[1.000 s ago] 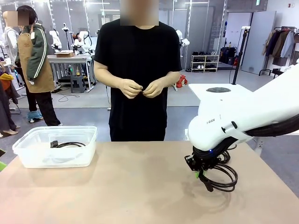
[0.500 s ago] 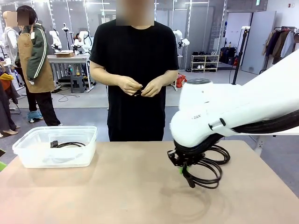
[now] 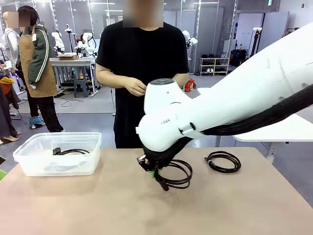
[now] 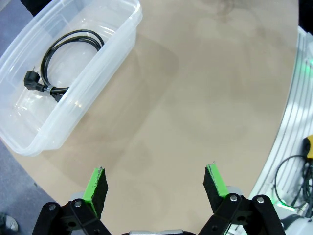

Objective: Organize and store the cables.
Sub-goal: Place the Power Cable into the Organizing box.

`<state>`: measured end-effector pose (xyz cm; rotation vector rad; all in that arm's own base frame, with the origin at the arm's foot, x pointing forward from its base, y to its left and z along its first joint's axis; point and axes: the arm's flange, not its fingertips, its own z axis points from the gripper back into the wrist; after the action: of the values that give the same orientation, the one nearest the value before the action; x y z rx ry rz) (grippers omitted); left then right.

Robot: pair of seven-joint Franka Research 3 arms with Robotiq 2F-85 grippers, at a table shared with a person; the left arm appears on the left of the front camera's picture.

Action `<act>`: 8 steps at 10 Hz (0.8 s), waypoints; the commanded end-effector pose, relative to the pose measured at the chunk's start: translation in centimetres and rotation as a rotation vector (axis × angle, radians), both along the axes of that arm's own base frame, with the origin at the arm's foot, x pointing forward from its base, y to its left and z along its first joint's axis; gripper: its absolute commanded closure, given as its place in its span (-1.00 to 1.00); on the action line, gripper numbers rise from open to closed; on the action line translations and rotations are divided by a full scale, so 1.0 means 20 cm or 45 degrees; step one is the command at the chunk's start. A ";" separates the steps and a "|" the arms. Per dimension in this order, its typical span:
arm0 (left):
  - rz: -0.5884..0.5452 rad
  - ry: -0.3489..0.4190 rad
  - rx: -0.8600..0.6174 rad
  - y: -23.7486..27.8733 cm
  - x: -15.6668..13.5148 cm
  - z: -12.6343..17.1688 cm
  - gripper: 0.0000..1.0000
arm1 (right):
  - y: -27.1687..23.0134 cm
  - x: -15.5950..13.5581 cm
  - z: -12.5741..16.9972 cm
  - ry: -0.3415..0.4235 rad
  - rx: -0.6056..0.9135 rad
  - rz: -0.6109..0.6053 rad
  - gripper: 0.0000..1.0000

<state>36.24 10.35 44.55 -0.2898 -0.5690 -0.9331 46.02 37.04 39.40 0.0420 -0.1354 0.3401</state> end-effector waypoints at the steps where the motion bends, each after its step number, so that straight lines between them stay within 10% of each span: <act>1: 0.018 0.008 -0.006 0.00 0.02 0.01 -1.00 | 0.13 0.03 -0.02 0.026 -0.014 0.119 0.94; 8: 0.018 0.008 -0.006 0.00 0.02 0.01 -1.00 | 0.45 -0.05 -0.28 0.200 -0.014 0.285 0.94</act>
<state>36.25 10.36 44.55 -0.2897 -0.5690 -0.9330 44.76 46.03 32.71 0.0603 0.0150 0.5524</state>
